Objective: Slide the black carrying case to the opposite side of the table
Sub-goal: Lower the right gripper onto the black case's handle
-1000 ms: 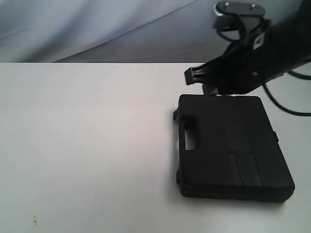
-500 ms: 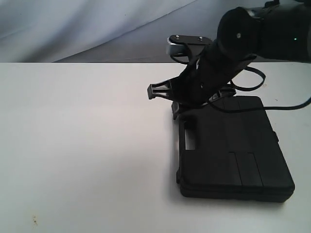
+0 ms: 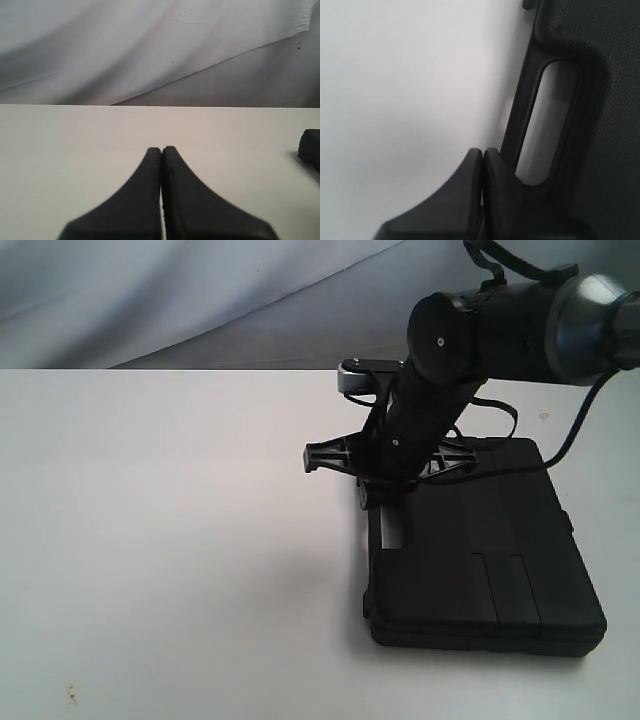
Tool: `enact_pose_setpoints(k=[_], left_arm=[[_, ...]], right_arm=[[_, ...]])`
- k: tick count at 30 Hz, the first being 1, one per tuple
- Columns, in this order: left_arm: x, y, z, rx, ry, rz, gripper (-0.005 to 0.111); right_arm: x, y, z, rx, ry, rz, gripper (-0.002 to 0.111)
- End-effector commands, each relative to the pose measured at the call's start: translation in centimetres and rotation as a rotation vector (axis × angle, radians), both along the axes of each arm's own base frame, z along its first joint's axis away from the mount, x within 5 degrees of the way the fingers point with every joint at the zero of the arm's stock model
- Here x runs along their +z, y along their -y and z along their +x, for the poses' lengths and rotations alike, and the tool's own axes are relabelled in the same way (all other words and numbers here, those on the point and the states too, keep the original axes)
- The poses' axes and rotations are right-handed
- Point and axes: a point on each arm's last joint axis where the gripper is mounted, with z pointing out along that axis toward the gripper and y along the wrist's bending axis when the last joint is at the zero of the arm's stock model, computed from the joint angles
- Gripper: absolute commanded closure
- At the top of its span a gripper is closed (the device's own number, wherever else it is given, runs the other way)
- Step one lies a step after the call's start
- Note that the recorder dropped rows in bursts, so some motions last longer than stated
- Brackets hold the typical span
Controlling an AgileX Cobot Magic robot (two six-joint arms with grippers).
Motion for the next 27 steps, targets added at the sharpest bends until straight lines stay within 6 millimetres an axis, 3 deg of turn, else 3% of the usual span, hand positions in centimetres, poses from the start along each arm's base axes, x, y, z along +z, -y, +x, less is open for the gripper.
enact_pose_setpoints(k=[1,9,18,27], left_arm=[[-0.1,0.0,0.0,-0.007,0.000,-0.004,0.107],[-0.1,0.0,0.0,-0.007,0.000,-0.004,0.107],[-0.1,0.0,0.0,-0.007,0.000,-0.004,0.107],[-0.1,0.0,0.0,-0.007,0.000,-0.004,0.107]], right_arm=[[0.5,-0.3,0.5,-0.024,0.043,0.036,0.108],[0.6,-0.4,0.7,-0.029,0.071,0.049,0.108],[0.5,-0.3,0.7,-0.031,0.069,0.040,0.073],[-1.7,-0.2,1.1,-0.069,0.030,-0.025,0.072]])
